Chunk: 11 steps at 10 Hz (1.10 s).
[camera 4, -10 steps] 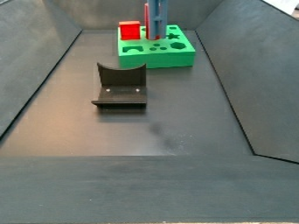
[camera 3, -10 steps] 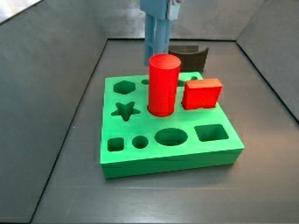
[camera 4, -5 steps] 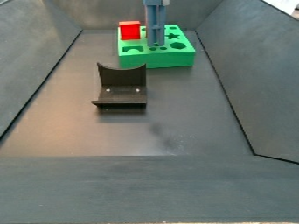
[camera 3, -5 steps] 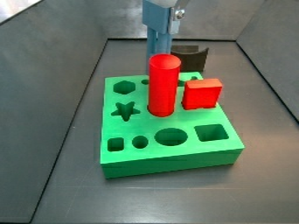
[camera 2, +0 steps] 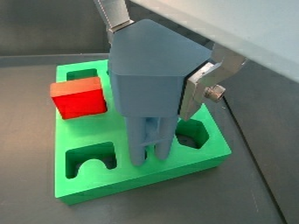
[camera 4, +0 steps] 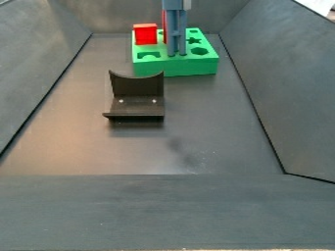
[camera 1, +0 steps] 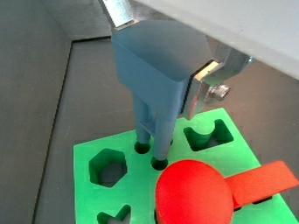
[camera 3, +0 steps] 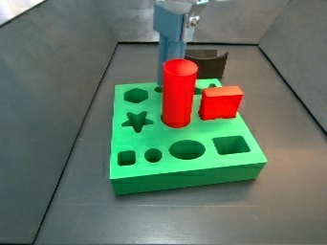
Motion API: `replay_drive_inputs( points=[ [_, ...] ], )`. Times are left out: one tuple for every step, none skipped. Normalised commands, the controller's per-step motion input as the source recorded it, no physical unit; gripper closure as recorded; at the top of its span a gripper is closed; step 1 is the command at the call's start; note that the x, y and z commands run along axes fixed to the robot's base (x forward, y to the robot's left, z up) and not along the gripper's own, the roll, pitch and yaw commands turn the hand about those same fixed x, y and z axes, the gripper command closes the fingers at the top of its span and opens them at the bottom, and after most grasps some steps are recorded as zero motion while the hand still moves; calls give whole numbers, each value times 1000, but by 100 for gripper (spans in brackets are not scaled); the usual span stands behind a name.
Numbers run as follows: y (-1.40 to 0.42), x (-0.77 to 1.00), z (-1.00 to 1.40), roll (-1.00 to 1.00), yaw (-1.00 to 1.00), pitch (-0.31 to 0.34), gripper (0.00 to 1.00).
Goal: Pick up the 3 prong object. Move up. Move to above the board. Insert the 3 prong object.
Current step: Insert the 3 prong object.
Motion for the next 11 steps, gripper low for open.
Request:
replay_drive_inputs(
  points=[
    [-40, 0, -106, 0, 0, -31, 100],
    [-60, 0, -106, 0, 0, -41, 100],
    [-51, 0, -100, 0, 0, -36, 100],
    [-74, 0, -106, 0, 0, -34, 100],
    [-94, 0, -97, 0, 0, -41, 100],
    [-83, 0, -103, 0, 0, -44, 100],
    [-74, 0, -97, 0, 0, -44, 100],
    [-54, 0, -149, 0, 0, -37, 100],
    [-6, 57, -223, 0, 117, -36, 100],
    [0, 154, -383, 0, 294, -41, 100],
    [0, 91, -391, 0, 363, -64, 100]
  ],
)
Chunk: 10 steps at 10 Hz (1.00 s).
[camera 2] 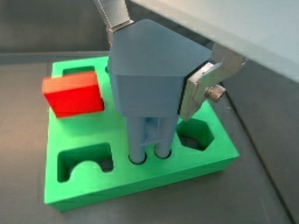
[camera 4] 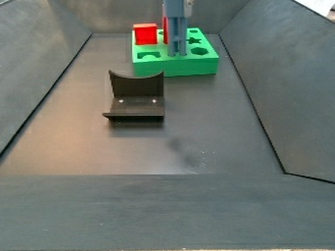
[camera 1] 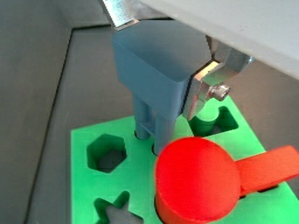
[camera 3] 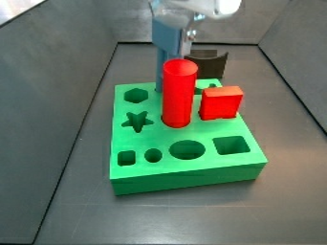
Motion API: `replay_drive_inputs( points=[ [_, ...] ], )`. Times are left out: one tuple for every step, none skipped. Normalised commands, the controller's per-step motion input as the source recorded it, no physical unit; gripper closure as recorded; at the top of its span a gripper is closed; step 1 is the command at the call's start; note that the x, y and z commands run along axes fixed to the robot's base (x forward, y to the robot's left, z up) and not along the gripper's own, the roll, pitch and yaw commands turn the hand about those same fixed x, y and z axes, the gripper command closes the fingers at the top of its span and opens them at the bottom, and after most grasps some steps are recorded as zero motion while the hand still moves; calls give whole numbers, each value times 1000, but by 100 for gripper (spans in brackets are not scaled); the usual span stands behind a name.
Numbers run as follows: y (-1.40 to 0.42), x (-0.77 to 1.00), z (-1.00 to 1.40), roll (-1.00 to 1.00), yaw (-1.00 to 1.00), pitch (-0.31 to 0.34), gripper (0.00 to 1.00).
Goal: Pick up the 3 prong object. Move up. Move to above the board. Insert the 3 prong object.
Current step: Insert the 3 prong object.
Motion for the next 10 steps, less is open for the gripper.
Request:
replay_drive_inputs(
  points=[
    [6, 23, -343, 0, 363, -73, 100],
    [0, 0, -254, 30, 114, -30, 100],
    [0, 54, -897, 183, 191, -44, 100],
    [31, 37, -797, 244, 254, -21, 100],
    [31, 23, -791, 249, 263, -21, 100],
    [17, 143, -854, 206, 263, -11, 100],
    [9, 60, -889, 186, 271, -23, 100],
    [0, 0, 0, -11, 0, 0, 100],
    [0, 0, -11, 0, 0, -24, 100],
    [0, 0, 0, 0, 0, -20, 100]
  ],
)
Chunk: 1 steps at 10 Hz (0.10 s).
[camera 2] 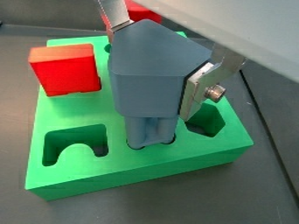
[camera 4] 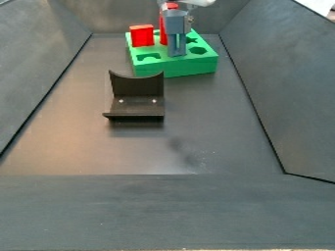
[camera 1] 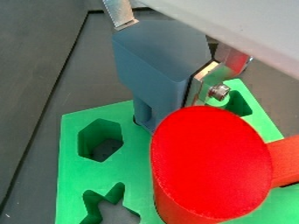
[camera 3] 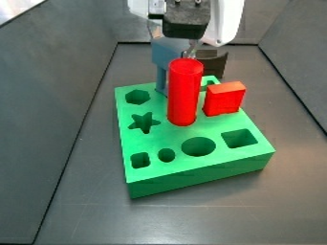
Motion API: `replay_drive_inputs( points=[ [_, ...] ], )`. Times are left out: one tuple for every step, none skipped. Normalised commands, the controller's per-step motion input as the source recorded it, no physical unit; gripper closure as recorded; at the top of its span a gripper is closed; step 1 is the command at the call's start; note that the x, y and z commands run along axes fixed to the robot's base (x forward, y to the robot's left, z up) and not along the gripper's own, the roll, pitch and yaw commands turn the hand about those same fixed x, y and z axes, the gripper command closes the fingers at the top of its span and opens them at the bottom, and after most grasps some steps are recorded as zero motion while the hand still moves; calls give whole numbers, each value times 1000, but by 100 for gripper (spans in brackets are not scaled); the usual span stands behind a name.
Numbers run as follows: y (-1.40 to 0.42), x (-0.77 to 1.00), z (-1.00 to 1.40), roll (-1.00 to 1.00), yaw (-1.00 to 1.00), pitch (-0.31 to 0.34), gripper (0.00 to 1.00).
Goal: Pick up the 3 prong object. Move up. Move to above the board. Insert the 3 prong object.
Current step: Insert the 3 prong object.
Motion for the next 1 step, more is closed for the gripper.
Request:
replay_drive_inputs(
  points=[
    [0, 0, 0, 0, 0, 0, 100]
  ],
)
